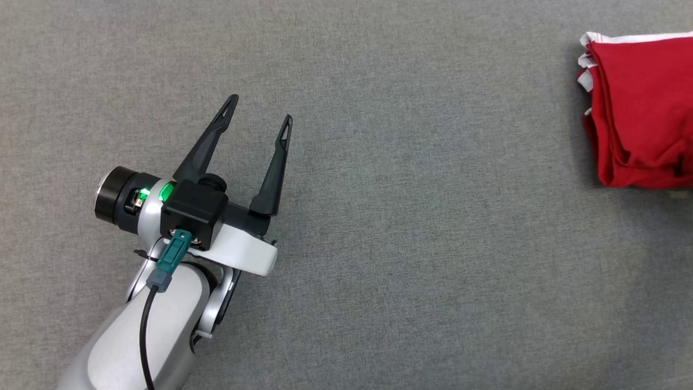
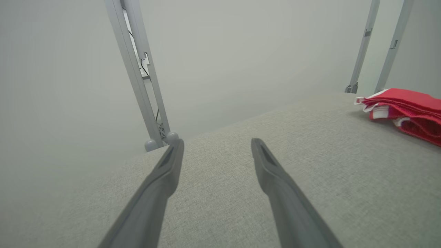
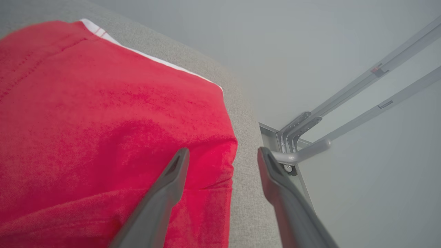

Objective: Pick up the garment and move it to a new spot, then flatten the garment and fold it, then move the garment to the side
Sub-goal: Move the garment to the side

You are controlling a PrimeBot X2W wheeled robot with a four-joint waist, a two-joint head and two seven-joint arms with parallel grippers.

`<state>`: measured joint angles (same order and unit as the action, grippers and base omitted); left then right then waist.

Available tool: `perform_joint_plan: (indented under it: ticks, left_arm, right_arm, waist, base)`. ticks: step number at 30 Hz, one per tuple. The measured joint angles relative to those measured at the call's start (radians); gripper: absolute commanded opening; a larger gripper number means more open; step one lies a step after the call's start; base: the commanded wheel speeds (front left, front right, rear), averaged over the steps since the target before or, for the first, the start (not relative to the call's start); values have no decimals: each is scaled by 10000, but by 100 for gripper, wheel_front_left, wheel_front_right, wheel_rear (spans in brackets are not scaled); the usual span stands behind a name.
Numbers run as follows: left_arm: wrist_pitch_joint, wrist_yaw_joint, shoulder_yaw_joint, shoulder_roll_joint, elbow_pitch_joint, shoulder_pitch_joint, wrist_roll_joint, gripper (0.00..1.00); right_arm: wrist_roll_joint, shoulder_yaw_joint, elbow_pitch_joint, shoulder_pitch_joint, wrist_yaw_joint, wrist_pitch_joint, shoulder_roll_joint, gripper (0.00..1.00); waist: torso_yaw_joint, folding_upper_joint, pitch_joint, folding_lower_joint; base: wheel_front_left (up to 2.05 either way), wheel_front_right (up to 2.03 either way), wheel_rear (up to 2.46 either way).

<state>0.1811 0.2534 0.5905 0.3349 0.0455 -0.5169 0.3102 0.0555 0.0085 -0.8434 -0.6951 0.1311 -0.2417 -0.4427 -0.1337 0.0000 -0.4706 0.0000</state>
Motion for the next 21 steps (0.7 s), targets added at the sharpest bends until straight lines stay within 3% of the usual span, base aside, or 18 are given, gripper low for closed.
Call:
perform_joint_plan:
  ticks: [6,11,16,21]
  left_arm:
    - [142,81,-71,44,230,326,190,100]
    - [259,274,-261,67,297,644,376,100]
    - [445,435,-573,100,316,1025,646,100]
    - [627,577,-1005,176,318,1461,968,100]
  right_arm:
    - [-77,-1047,1523,845,-2,-163,941,100]
    - [-573,-1524,4113,2263,-2,-188,2052,100]
    - [-1112,-1434,6424,3771,-2,-188,3208,100]
    - [-1308,-849,8021,4745,-2,-13,3745,100]
  waist:
    - [-54,0,469,0]
    - [-22,0,1014,0]
    - [162,0,1574,0]
    - [454,0,2104,0]
  base:
    - [0,0,0]
    - [0,0,0]
    - [0,0,0]
    - [0,0,0]
